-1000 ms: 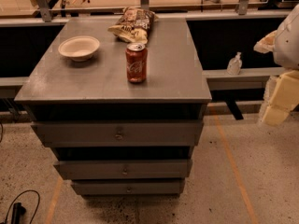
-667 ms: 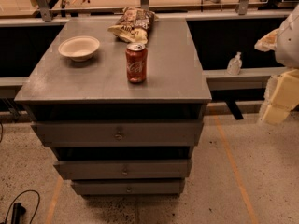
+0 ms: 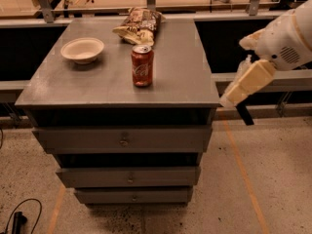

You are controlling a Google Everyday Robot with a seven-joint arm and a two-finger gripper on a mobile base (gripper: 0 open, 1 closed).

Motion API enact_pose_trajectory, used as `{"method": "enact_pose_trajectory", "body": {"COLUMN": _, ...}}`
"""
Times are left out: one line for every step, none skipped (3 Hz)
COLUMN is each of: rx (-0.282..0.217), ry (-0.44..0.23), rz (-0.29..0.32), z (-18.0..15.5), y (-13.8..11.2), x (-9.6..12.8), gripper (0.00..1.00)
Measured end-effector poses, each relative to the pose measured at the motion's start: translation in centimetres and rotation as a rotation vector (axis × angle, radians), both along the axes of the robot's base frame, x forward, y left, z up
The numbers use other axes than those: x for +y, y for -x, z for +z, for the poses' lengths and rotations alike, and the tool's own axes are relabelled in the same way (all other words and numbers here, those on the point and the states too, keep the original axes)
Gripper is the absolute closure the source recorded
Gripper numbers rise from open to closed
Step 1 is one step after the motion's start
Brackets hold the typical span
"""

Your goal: Place coke can into paper bowl

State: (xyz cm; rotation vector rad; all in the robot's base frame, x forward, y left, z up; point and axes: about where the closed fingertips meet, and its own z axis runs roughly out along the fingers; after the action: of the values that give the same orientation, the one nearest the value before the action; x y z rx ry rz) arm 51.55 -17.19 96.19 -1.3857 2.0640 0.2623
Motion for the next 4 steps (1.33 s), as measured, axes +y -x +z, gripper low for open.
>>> {"method": "enact_pose_trajectory", "body": {"rx": -0.076, "ry": -0.250, "rz": 0.043, "z": 0.8, "y": -4.9, "x": 6.0, "gripper": 0.00}}
{"method": "enact_pose_trajectory", "body": {"rx": -0.141, "ry": -0.358, "rz": 0.043, "z": 0.6, "y": -8.4, "x": 9.9, "gripper": 0.00}}
{"method": "enact_pose_trajectory", "body": {"rx": -0.162, "ry": -0.367, "rz": 0.030, "z": 1.0, "y": -8.9, "x": 10.0, "gripper": 0.00}}
{"method": "enact_pose_trajectory", "body": {"rx": -0.172, "ry": -0.392, "rz": -0.005, "z": 0.3, "y": -9.6, "x": 10.6, "gripper": 0.00}}
